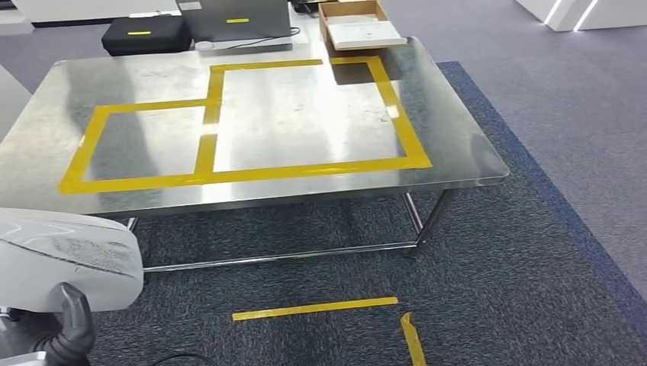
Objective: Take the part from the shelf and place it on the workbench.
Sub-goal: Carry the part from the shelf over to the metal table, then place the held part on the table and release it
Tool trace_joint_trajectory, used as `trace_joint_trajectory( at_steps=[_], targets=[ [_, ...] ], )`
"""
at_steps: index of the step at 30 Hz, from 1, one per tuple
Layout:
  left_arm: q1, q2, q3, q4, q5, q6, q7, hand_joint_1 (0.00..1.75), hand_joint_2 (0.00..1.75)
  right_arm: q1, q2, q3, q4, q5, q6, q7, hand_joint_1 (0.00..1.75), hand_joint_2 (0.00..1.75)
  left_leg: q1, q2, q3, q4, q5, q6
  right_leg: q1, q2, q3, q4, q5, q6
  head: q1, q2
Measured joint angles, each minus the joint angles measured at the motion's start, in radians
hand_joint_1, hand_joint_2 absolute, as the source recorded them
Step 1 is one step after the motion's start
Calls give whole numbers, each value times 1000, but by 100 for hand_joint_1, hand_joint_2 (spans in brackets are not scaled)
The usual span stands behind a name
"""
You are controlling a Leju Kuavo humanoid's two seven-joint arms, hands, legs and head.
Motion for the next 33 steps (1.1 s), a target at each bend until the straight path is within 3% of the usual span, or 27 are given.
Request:
trace_joint_trajectory(
  at_steps=[2, 4, 6, 9, 11, 13, 14, 15, 17, 19, 20, 24, 26, 28, 29, 30, 31, 33],
  targets=[
    [1, 3, 1, 0, 6, -5, 1, 175, 175, -1, 4, -1, 0, 6, -6, 13, 0, 0, 5, 2, 15, -107, 101, -4, -3, 1, 21, 0, -19, 9, 0, 0],
    [2, 5, 2, 0, 11, -11, 3, 175, 175, -6, 9, -1, 0, 13, -8, 25, 0, 0, 1, 7, 29, -191, 146, 1, -4, 1, 34, 1, -36, 22, -1, 0],
    [7, 6, 2, -1, 14, -13, 4, 175, 175, -11, 12, -1, 1, 17, -8, 29, 0, 0, -4, 9, 31, -205, 139, 16, -1, -1, 40, 2, -50, 34, -2, 0],
    [12, 6, 4, -4, 17, -13, 4, 175, 175, -16, 14, -1, 1, 18, -6, 33, 0, 0, 0, 8, 40, -214, 156, 38, -1, -3, 42, 18, -76, 49, 2, 0],
    [11, 7, 6, -5, 18, -14, 4, 175, 175, -19, 15, 0, 1, 17, -1, 41, 0, 0, 2, 9, 43, -218, 154, 48, -1, -2, -6, 110, -126, 54, 8, 0],
    [11, 7, 8, -5, 18, -17, 4, 175, 175, -20, 16, 0, 1, 16, 4, 51, 0, 0, 0, 9, 45, -218, 148, 55, -1, -2, -90, 244, -175, 55, 11, 0],
    [11, 7, 9, -5, 17, -20, 4, 175, 175, -20, 16, 0, 1, 15, 6, 56, 0, 0, -1, 8, 48, -218, 144, 57, -1, -2, -121, 282, -175, 55, 11, 0],
    [11, 6, 11, -5, 16, -24, 4, 175, 175, -19, 16, -1, 1, 14, 8, 61, 0, 0, -2, 7, 53, -218, 140, 58, -1, -2, -135, 283, -152, 53, 11, 0],
    [12, 5, 15, -5, 11, -30, 4, 175, 175, -19, 16, -1, 1, 13, 12, 65, 0, 0, -2, 5, 69, -218, 129, 55, 0, -2, -108, 177, -61, 46, 11, 0],
    [11, 4, 18, -5, 9, -32, 4, 175, 175, -20, 16, -1, 1, 12, 14, 66, 0, 0, -5, 4, 82, -218, 118, 46, 4, -2, -64, 67, -3, 39, 10, 0],
    [11, 4, 19, -5, 9, -32, 4, 175, 175, -20, 17, -1, 1, 12, 14, 67, 0, 0, -6, 4, 84, -219, 116, 41, 7, -2, -52, 41, 4, 36, 10, 0],
    [11, 4, 24, -5, 8, -32, 5, 175, 175, -20, 18, -1, 2, 12, 15, 69, 0, 0, -5, 5, 87, -216, 107, 20, 4, 0, -36, 17, 7, 22, 8, 0],
    [11, 4, 27, -6, 7, -32, 5, 175, 175, -21, 19, -1, 2, 12, 15, 69, 0, 0, -4, 5, 52, -140, 65, 10, -1, -2, -28, 7, 10, 12, 5, 0],
    [12, 4, 27, -6, 7, -32, 5, 175, 175, -22, 20, -1, 2, 12, 15, 69, 0, 0, -3, 6, -13, -11, 12, 4, -1, -3, -24, 6, 7, 6, 5, 0],
    [12, 4, 27, -6, 7, -32, 5, 175, 175, -21, 20, -1, 2, 12, 15, 70, 0, 0, -2, 6, -37, 32, 4, 2, 0, -3, -21, 6, 5, 5, 5, 0],
    [12, 4, 28, -6, 8, -32, 5, 175, 175, -21, 20, -2, 2, 12, 15, 70, 0, 0, -2, 6, -45, 41, 17, 2, 0, -3, -18, 6, 3, 4, 5, 0],
    [13, 4, 28, -6, 8, -32, 5, 175, 175, -21, 20, -2, 2, 12, 15, 70, 0, 0, -2, 6, -35, 10, 49, 4, 0, -2, -14, 6, 0, 5, 5, 0],
    [12, 4, 29, -6, 8, -32, 5, 175, 175, -21, 21, -2, 2, 12, 15, 69, 0, 0, -3, 6, 20, -121, 125, 11, 0, 0, -6, 5, -6, 9, 5, 0]
  ],
)
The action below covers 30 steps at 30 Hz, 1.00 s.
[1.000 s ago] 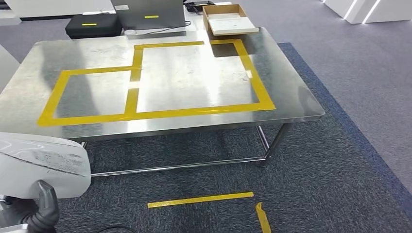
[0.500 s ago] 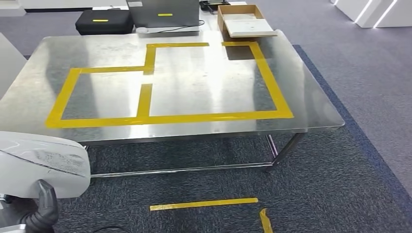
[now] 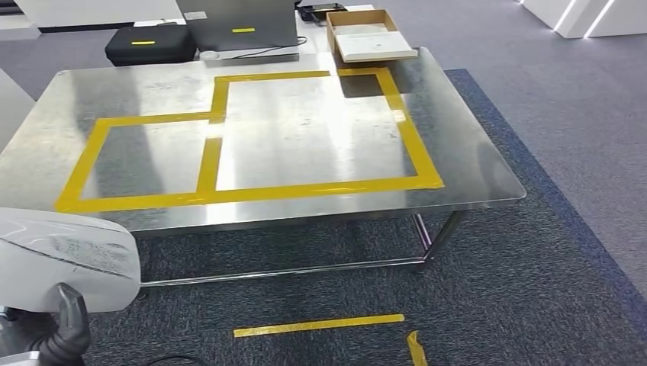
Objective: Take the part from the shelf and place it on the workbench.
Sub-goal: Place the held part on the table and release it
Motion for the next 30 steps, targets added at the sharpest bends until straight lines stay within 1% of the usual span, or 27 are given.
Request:
trace_joint_trajectory(
  at_steps=[1, 2, 4, 6, 7, 8, 9, 10, 11, 12, 13, 14, 15, 16, 17, 18, 19, 21, 22, 23, 24, 25, 26, 27, 28, 29, 30],
  targets=[
    [0, 0, 0, 0, 0, 0, 0, 175, 175, -1, 0, 0, 0, 0, 0, -1, 0, 0, -2, 0, 25, -59, 20, 4, 2, 1, 1, 1, -4, 5, 0, 0],
    [-1, 0, 0, -1, 0, -1, 0, 175, 175, -1, 1, 0, 0, 0, 0, -2, 0, 0, -4, 0, 41, -96, 27, 9, 3, 1, 0, 0, -7, 11, 1, 0],
    [0, -1, 1, -2, 0, -2, 0, 175, 175, -3, 2, -1, 0, 0, 1, -6, 0, 0, -8, -1, 48, -115, 21, 18, 4, -1, -1, -5, -9, 24, 2, 0],
    [1, -2, 3, -2, 0, -4, -1, 175, 175, -4, 3, -1, 0, 0, 2, -9, 0, 0, -7, -2, 52, -123, 24, 30, 2, -2, 3, -9, -12, 35, 3, 0],
    [1, -2, 4, -2, 0, -5, -1, 175, 175, -4, 4, -1, 0, 0, 2, -10, 0, 0, -5, -2, 56, -129, 27, 35, 2, -2, -3, 9, -25, 39, 4, 0],
    [0, -3, 5, -3, 0, -6, -2, 175, 175, -5, 4, -1, 0, 0, 2, -10, 0, 0, -2, -1, 59, -135, 29, 39, 1, -1, -21, 47, -47, 43, 6, 0],
    [-1, -4, 5, -3, 0, -6, -2, 175, 175, -6, 4, -1, 0, 0, 3, -11, 0, 0, -1, 0, 60, -138, 29, 43, 0, -1, -52, 107, -77, 46, 8, 0],
    [-1, -4, 6, -3, 1, -7, -2, 175, 175, -6, 4, -1, 0, 1, 5, -11, 0, 0, -1, 1, 61, -138, 27, 45, 0, -1, -90, 175, -106, 48, 9, 0],
    [-1, -4, 6, -3, 2, -9, -2, 175, 175, -6, 4, -1, 0, 1, 7, -11, 0, 0, -1, 1, 62, -138, 25, 46, 0, -1, -124, 231, -123, 49, 10, 0],
    [-1, -4, 8, -3, 5, -11, -3, 175, 175, -5, 4, -1, 0, 1, 10, -9, 0, 0, -1, 1, 65, -138, 22, 47, 0, -1, -145, 259, -121, 49, 9, 0],
    [-1, -4, 11, -3, 7, -13, -3, 175, 175, -5, 4, -1, 0, 1, 13, -7, 0, 0, -2, 0, 69, -138, 19, 47, 0, -1, -147, 246, -96, 47, 10, 0],
    [0, -4, 14, -3, 10, -15, -4, 175, 175, -5, 4, -1, 0, 2, 16, -3, 0, 0, -2, 0, 76, -138, 14, 45, 1, -1, -129, 197, -56, 44, 10, 0],
    [-1, -5, 16, -3, 11, -16, -6, 175, 175, -5, 4, -1, 0, 2, 19, 1, 0, 0, -2, -1, 83, -138, 9, 43, 2, -1, -101, 128, -15, 40, 10, 0],
    [-1, -6, 18, -3, 12, -17, -8, 175, 175, -5, 4, -1, 0, 3, 22, 4, 0, 0, -3, -2, 89, -137, 3, 39, 4, -1, -72, 64, 14, 35, 9, 0],
    [-3, -8, 19, -3, 12, -17, -12, 175, 175, -6, 4, -1, 0, 3, 24, 6, 0, 0, -5, -2, 93, -136, -2, 34, 5, -1, -50, 20, 29, 30, 9, 0],
    [-5, -9, 21, -3, 12, -17, -15, 175, 175, -6, 4, -1, 0, 4, 27, 8, 0, 0, -5, -2, 94, -137, -5, 29, 8, -1, -38, 0, 30, 26, 9, 0],
    [-7, -10, 21, -3, 13, -18, -18, 175, 175, -5, 4, -1, 0, 5, 28, 9, 0, 0, -6, -2, 96, -139, -7, 23, 10, 0, -34, -3, 26, 22, 8, 0],
    [-12, -11, 22, -3, 16, -18, -22, 175, 175, -4, 3, -1, 0, 5, 29, 11, 0, 0, -4, -2, 101, -139, -12, 12, 7, 0, -25, -10, 27, 12, 8, 0],
    [-14, -11, 23, -3, 18, -18, -24, 175, 175, -4, 3, -1, 0, 5, 29, 10, 0, 0, -3, -1, 97, -123, -22, 7, 5, 0, -19, -16, 27, 6, 5, 0],
    [-17, -11, 23, -3, 20, -19, -25, 175, 175, -4, 3, -2, 0, 5, 29, 10, 0, 0, -3, -1, 82, -87, -40, 2, 2, -1, -12, -21, 25, 1, 2, 0],
    [-18, -11, 23, -3, 22, -19, -26, 175, 175, -5, 3, -2, 0, 5, 29, 10, 0, 0, -1, 0, 53, -30, -64, -2, 1, -1, -5, -23, 22, -3, -1, 0],
    [-20, -12, 23, -2, 23, -19, -27, 175, 175, -5, 3, -2, 0, 5, 29, 11, 0, 0, 0, 0, 15, 39, -91, -6, 1, -1, 0, -23, 17, -7, -3, 0],
    [-21, -12, 23, -2, 26, -19, -28, 175, 175, -5, 3, -2, 0, 5, 29, 12, 0, 0, 1, 0, -22, 102, -108, -8, 2, -1, 6, -23, 11, -8, -2, 0],
    [-21, -12, 23, -2, 28, -18, -29, 175, 175, -4, 2, -2, 0, 5, 29, 13, 0, 0, 1, 0, -49, 139, -107, -9, 2, -1, 14, -23, 5, -8, -2, 0],
    [-21, -12, 23, -2, 29, -18, -30, 175, 175, -4, 2, -2, 0, 5, 29, 13, 0, 0, 1, 0, -58, 139, -85, -8, 2, 0, 23, -23, -2, -7, -2, 0],
    [-21, -12, 23, -2, 30, -18, -31, 175, 175, -3, 2, -2, 0, 5, 29, 13, 0, 0, 1, 0, -50, 100, -45, -5, 2, 1, 34, -23, -10, -5, -2, 0],
    [-22, -13, 23, -2, 30, -18, -31, 175, 175, -3, 2, -2, 0, 5, 29, 13, 0, 0, 0, 0, -30, 36, 4, -1, 2, 2, 42, -24, -19, -2, -2, 0]
  ],
)
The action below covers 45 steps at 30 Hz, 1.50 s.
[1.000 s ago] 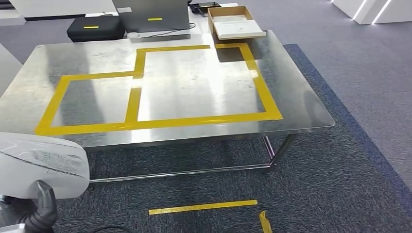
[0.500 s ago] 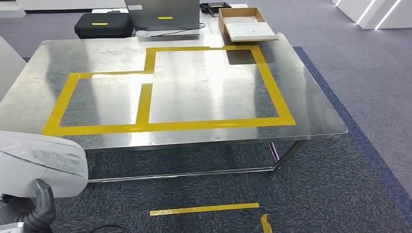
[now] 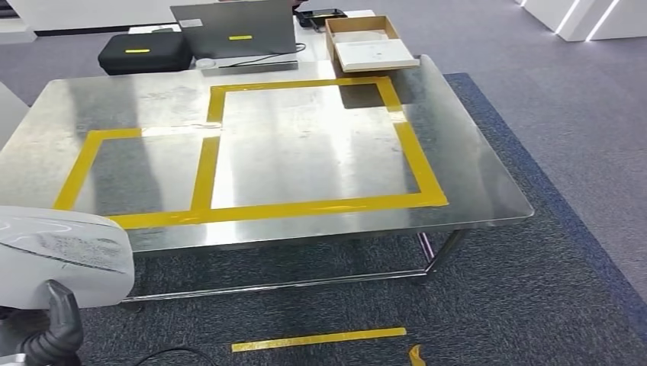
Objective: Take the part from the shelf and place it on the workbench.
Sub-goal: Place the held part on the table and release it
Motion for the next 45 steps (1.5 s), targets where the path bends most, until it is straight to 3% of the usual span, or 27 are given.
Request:
trace_joint_trajectory(
  at_steps=[2, 4, 7, 9, 11, 13, 14, 17, 18, 19, 22, 23, 26, 27, 28, 29, 31, 33, 35, 38, 42, 43, 44, 45],
  targets=[
    [-1, -1, 0, 0, 1, 0, -2, 175, 175, -1, 0, 0, 0, 0, 1, 1, 0, 0, -6, 1, 41, -109, 48, 11, 2, 1, 9, -1, -16, 10, 0, 0],
    [-3, -2, 0, 0, 2, 0, -6, 175, 175, -3, 0, 0, 0, 0, 2, 3, 0, 0, -11, 1, 58, -148, 39, 22, 3, -2, 16, -3, -20, 22, 3, 0],
    [-4, -6, 0, 0, 2, 0, -9, 175, 175, -4, 0, 0, 0, 1, 6, 6, 0, 0, -6, -1, 79, -169, 33, 37, 3, -4, 23, 17, -23, 40, 8, 0],
    [-6, -9, -1, 0, 2, 0, -8, 175, 175, -5, 0, 0, 0, 0, 4, 7, 0, 0, -1, 0, 94, -177, 32, 44, 1, -3, -35, 108, -48, 48, 14, 0],
    [-8, -12, -2, 0, 2, 1, -8, 175, 175, -4, 0, 0, 0, -2, 0, 7, 0, 0, -1, 1, 100, -178, 26, 48, 0, -3, -128, 234, -94, 53, 19, 0],
    [-8, -15, -3, 0, 2, 1, -8, 175, 175, 0, -2, 0, 0, -4, -3, 8, 0, 0, 0, 0, 114, -178, 14, 50, -1, -4, -189, 274, -127, 55, 20, 0],
    [-8, -16, -3, 0, 4, 1, -7, 175, 175, 1, -2, 0, 0, -4, -4, 10, 0, 0, 0, 0, 125, -178, 7, 49, -1, -4, -197, 248, -114, 54, 20, 0],
    [-9, -20, -3, 3, 8, 7, 14, 175, 175, 3, -4, 0, 1, -2, -13, 26, 0, 0, -2, -1, 154, -176, -19, 39, -1, -6, -170, 85, 31, 46, 21, 0],
    [-8, -22, -3, 5, -1, 13, 27, 175, 175, 4, -4, -1, 1, -3, -17, 32, 0, 0, -4, -2, 159, -177, -28, 33, 1, -6, -159, 53, 65, 40, 21, 0],
    [-8, -24, -1, 8, -22, 25, 42, 175, 175, 5, -4, -1, 1, -4, -20, 35, 0, 0, -5, -3, 164, -174, -32, 26, 2, -6, -154, 39, 82, 31, 21, 0],
    [-8, -26, 20, 20, -170, 75, 89, 175, 175, 5, -4, -5, 1, -3, -20, 37, 0, 0, -4, -2, 176, -158, -38, 8, 0, -4, -133, 31, 98, 8, 19, 0],
    [-12, -28, 36, 25, -237, 88, 103, 175, 175, 5, -4, -6, 1, 3, -17, 32, 0, 0, -3, -2, 165, -132, -49, 4, -1, -5, -126, 29, 100, 4, 17, 0],
    [-44, -33, 116, 49, -434, 103, 135, 175, 175, 4, -7, -4, 1, 28, -1, 15, 0, 0, -1, -1, 77, 32, -130, -7, -1, -5, -124, 27, 97, -4, 12, 0],
    [-65, -34, 150, 65, -504, 105, 149, 175, 175, 3, -10, -3, 1, 37, 8, 18, 0, 0, -1, -1, 50, 73, -152, -9, -1, -5, -124, 27, 95, -5, 12, 0],
    [-92, -33, 182, 85, -579, 106, 170, 175, 175, 2, -14, 0, 1, 46, 18, 27, 0, 0, -1, -1, 35, 86, -156, -9, 0, -6, -123, 27, 94, -6, 12, 0],
    [-123, -29, 210, 110, -652, 107, 195, 175, 175, 0, -19, 2, 1, 54, 28, 39, 0, 0, -1, -1, 37, 62, -135, -8, 0, -6, -123, 27, 94, -6, 12, 0],
    [-185, -15, 249, 164, -754, 107, 244, 175, 175, -4, -28, 8, 0, 65, 42, 59, 0, 0, -2, -1, 79, -60, -54, -1, 2, -6, -121, 27, 95, -5, 12, 0],
    [-237, 4, 266, 213, -803, 107, 280, 175, 175, -6, -33, 15, 0, 72, 50, 74, 0, 0, -6, 0, 109, -151, -28, 7, 4, -3, -123, 28, 97, 1, 12, 0],
    [-289, 36, 262, 269, -854, 91, 319, 175, 175, -9, -36, 21, 0, 79, 62, 88, 0, 0, -10, 0, 107, -163, -29, 17, 6, -1, -126, 29, 99, 12, 12, 0],
    [-412, 113, 204, 394, -969, 16, 397, 175, 175, -21, -43, 27, 0, 91, 88, 105, 0, 0, -2, -1, 107, -176, 18, 35, 7, -2, -141, 55, 79, 30, 14, 0],
    [-590, 186, 94, 572, -1050, -62, 478, 175, 175, -33, -49, 39, 0, 102, 103, 117, 0, 0, 1, 0, 96, -180, 30, 44, 6, -1, -240, 268, -34, 44, 21, 0],
    [-620, 199, 73, 607, -1055, -68, 486, 175, 175, -35, -49, 41, 0, 103, 103, 118, 0, 0, 0, 2, 95, -180, 30, 44, 6, -1, -250, 295, -39, 45, 21, 0],
    [-644, 209, 55, 636, -1058, -73, 491, 175, 175, -36, -49, 43, 0, 103, 103, 119, 0, 0, 0, 3, 96, -179, 30, 43, 7, -1, -243, 287, -24, 45, 21, 0],
    [-666, 216, 39, 660, -1060, -82, 496, 175, 175, -36, -49, 45, -1, 104, 103, 119, 0, 0, 0, 5, 99, -179, 28, 42, 7, -2, -216, 237, 8, 43, 21, 0]
  ],
)
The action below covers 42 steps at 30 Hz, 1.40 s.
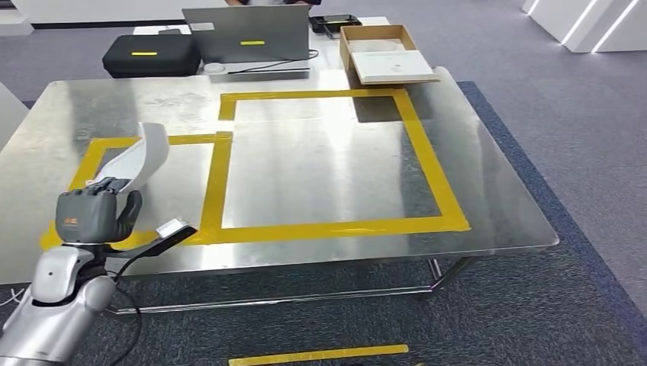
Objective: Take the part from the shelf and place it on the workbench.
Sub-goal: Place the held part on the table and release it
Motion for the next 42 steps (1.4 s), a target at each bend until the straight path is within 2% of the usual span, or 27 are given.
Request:
trace_joint_trajectory(
  at_steps=[2, 3, 4, 6, 8, 10, 12, 13, 14, 15, 16, 17, 18, 19, 23, 25, 27, 28, 29, 30, 32, 33, 35, 37, 39, 40, 42],
  targets=[
    [-42, 9, -29, 40, 4, -42, 7, 175, 175, 2, -2, 3, 0, 3, 3, -2, 0, 0, -2, 0, 3, 2, -4, -5, 1, 0, 68, -134, 61, -8, 0, 0],
    [-66, 11, -45, 61, 8, -70, 10, 175, 175, 3, -2, 4, 0, 6, 8, -2, 0, 0, -3, 0, 1, 4, -5, -9, 2, -1, 93, -184, 75, -14, 0, 0],
    [-90, 10, -62, 83, 13, -96, 14, 175, 175, 5, -3, 6, 0, 10, 12, -2, 0, 0, -5, -1, -4, 5, -4, -13, 3, 0, 103, -207, 75, -19, -1, 0],
    [-140, 6, -102, 123, 15, -129, 23, 175, 175, 7, -3, 11, 0, 17, 19, 0, 0, 0, -5, -3, -10, 5, -2, -22, 3, 0, 107, -219, 69, -28, -1, 0],
    [-179, 0, -138, 151, 14, -141, 33, 175, 175, 6, -3, 16, 0, 21, 20, 1, 0, 0, -4, -3, -17, 20, -15, -31, -1, 0, 113, -226, 70, -37, -2, 0],
    [-206, -5, -164, 171, 14, -148, 36, 175, 175, 4, -3, 21, 0, 22, 22, 0, 0, 0, -1, -3, -56, 106, -57, -41, -5, 0, 120, -232, 70, -46, -3, 0],
    [-227, -10, -189, 191, 8, -163, 36, 175, 175, 4, -3, 24, 0, 23, 23, -2, 0, 0, 1, -3, -123, 236, -102, -47, -5, 2, 124, -232, 66, -51, -3, 0],
    [-237, -14, -205, 200, 0, -172, 37, 175, 175, 5, -3, 26, 0, 23, 24, -4, 0, 0, 3, -3, -148, 275, -105, -49, -5, 4, 127, -232, 64, -51, -3, 0],
    [-247, -18, -223, 209, -11, -180, 42, 175, 175, 4, -3, 27, 0, 23, 25, -6, 0, 0, 4, -3, -157, 279, -88, -50, -6, 4, 131, -231, 62, -50, -3, 0],
    [-259, -24, -241, 215, -21, -188, 48, 175, 175, 3, -3, 28, 0, 23, 24, -8, 0, 0, 5, -3, -149, 244, -53, -49, -6, 4, 135, -231, 59, -48, -3, 0],
    [-273, -31, -259, 220, -30, -194, 56, 175, 175, 1, -3, 28, 0, 23, 24, -10, 0, 0, 6, -3, -126, 180, -7, -48, -6, 5, 141, -231, 56, -45, -3, 0],
    [-288, -37, -277, 225, -39, -202, 66, 175, 175, -1, -3, 28, 0, 23, 23, -12, 0, 0, 5, -3, -101, 118, 26, -47, -5, 5, 144, -230, 52, -40, -3, 0],
    [-305, -42, -295, 230, -51, -211, 77, 175, 175, -3, -3, 28, 0, 22, 22, -13, 0, 0, 4, -3, -79, 64, 44, -44, -4, 5, 145, -229, 50, -35, -3, 0],
    [-320, -45, -311, 235, -65, -219, 89, 175, 175, -4, -3, 29, -1, 22, 22, -14, 0, 0, 2, -4, -67, 32, 48, -41, -3, 5, 143, -228, 49, -29, -2, 0],
    [-344, -36, -347, 247, -77, -230, 112, 175, 175, -4, -3, 28, -1, 11, 18, 1, 0, 0, 1, -4, -59, 11, 40, -21, -5, 5, 130, -220, 38, -8, -1, 0],
    [-341, -14, -352, 248, -70, -229, 113, 175, 175, -2, -3, 28, -2, 1, 14, 7, 0, 0, 4, -1, -55, 6, 42, -10, -7, 4, 89, -142, -4, -1, 3, 0],
    [-329, 14, -355, 248, -69, -229, 116, 175, 175, 2, -3, 28, -2, -6, 12, 4, 0, 0, 2, 1, -54, 6, 40, -4, -8, 4, 21, -7, -55, 2, 6, 0],
    [-320, 30, -355, 248, -69, -228, 118, 175, 175, 3, -3, 27, -2, -8, 12, 3, 0, 0, 1, 2, -54, 6, 39, -3, -8, 4, -5, 41, -65, 3, 6, 0],
    [-311, 47, -355, 248, -65, -224, 121, 175, 175, 3, -3, 27, -2, -10, 11, 2, 0, 0, 1, 2, -53, 6, 39, -2, -8, 4, -14, 53, -57, 3, 7, 0],
    [-301, 65, -352, 247, -58, -216, 122, 175, 175, 3, -3, 27, -2, -12, 11, 2, 0, 0, 1, 1, -51, 6, 37, -3, -8, 4, -3, 26, -30, 2, 6, 0],
    [-283, 98, -340, 244, -38, -192, 120, 175, 175, 4, -3, 25, -2, -16, 11, 5, 0, 0, 0, -2, -46, 7, 34, -7, -8, 3, 57, -103, 39, -5, 7, 0],
    [-276, 113, -333, 243, -30, -182, 118, 175, 175, 6, -3, 25, -2, -17, 11, 6, 0, 0, -1, -4, -46, 8, 32, -11, -7, 3, 88, -164, 58, -8, 6, 0],
    [-266, 137, -323, 241, -24, -172, 114, 175, 175, 10, -3, 23, -1, -19, 11, 6, 0, 0, -4, -5, -49, 10, 32, -22, -6, 5, 115, -213, 58, -15, 5, 0],
    [-258, 155, -315, 240, -29, -168, 114, 175, 175, 14, -3, 22, -1, -21, 11, 6, 0, 0, -3, -6, -52, 10, 33, -34, -6, 5, 118, -219, 59, -25, 4, 0],
    [-245, 178, -307, 233, -46, -155, 120, 175, 175, 14, -3, 20, -1, -26, 15, 10, 0, 0, -1, -5, -61, 36, 12, -45, -9, 6, 121, -224, 62, -38, 3, 0],
    [-235, 195, -299, 230, -54, -147, 124, 175, 175, 14, -3, 19, -1, -27, 18, 13, 0, 0, 0, -5, -78, 78, -13, -50, -11, 7, 123, -226, 63, -44, 1, 0],
    [-209, 233, -272, 226, -60, -133, 127, 175, 175, 17, -3, 18, -1, -29, 22, 17, 0, 0, 1, -4, -135, 207, -73, -57, -10, 10, 125, -226, 61, -51, -1, 0]
  ],
)
